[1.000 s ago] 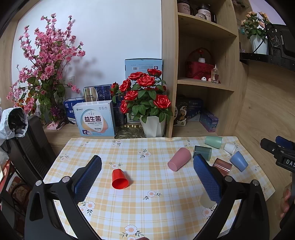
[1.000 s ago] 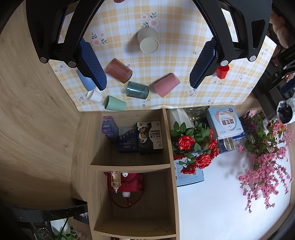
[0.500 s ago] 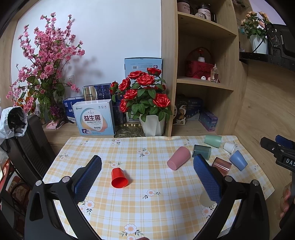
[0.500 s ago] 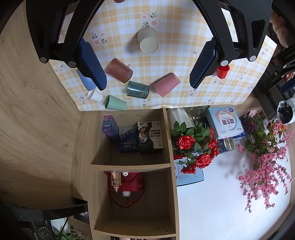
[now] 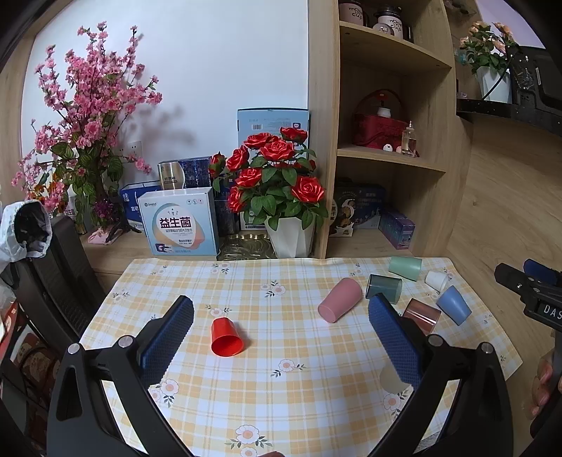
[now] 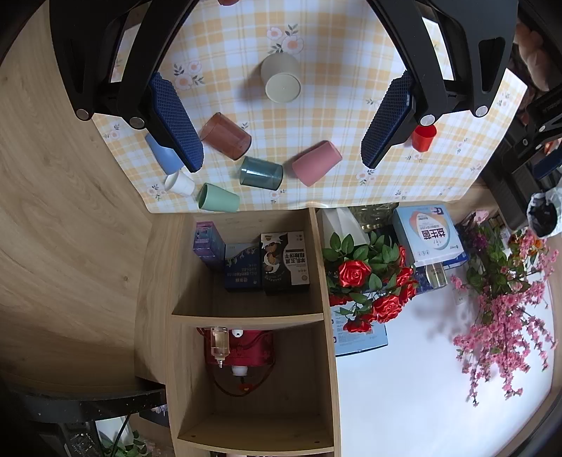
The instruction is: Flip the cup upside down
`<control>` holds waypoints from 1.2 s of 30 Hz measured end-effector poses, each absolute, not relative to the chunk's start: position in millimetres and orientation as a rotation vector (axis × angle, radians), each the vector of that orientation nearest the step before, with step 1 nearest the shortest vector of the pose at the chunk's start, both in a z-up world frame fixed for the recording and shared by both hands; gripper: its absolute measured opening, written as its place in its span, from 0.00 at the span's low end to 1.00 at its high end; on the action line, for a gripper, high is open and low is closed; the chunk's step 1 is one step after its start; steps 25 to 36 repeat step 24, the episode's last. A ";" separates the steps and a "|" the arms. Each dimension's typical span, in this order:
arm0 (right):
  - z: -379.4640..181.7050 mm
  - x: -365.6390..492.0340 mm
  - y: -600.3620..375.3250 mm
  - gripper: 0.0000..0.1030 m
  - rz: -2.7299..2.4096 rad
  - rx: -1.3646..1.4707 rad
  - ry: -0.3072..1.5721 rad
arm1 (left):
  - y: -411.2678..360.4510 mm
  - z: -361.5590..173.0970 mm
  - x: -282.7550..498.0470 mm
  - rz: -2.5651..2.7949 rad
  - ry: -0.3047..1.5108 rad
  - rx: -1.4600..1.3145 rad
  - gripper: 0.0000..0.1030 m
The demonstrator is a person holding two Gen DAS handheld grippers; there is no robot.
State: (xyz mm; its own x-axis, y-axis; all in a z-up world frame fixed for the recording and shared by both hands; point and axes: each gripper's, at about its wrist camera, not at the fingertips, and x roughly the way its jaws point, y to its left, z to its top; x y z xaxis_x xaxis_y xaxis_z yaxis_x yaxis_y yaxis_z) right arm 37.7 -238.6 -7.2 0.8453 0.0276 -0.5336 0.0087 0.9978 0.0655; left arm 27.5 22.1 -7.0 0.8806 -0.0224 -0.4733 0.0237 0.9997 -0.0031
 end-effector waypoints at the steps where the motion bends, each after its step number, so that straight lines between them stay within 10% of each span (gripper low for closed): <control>1: -7.1 38.1 -239.0 0.86 0.010 0.067 0.565 | 21.2 -7.9 27.4 -0.023 0.494 0.004 0.94; 36: -14.3 38.1 -236.8 0.86 0.012 0.066 0.573 | 27.6 -12.2 31.5 0.007 0.513 -0.004 0.94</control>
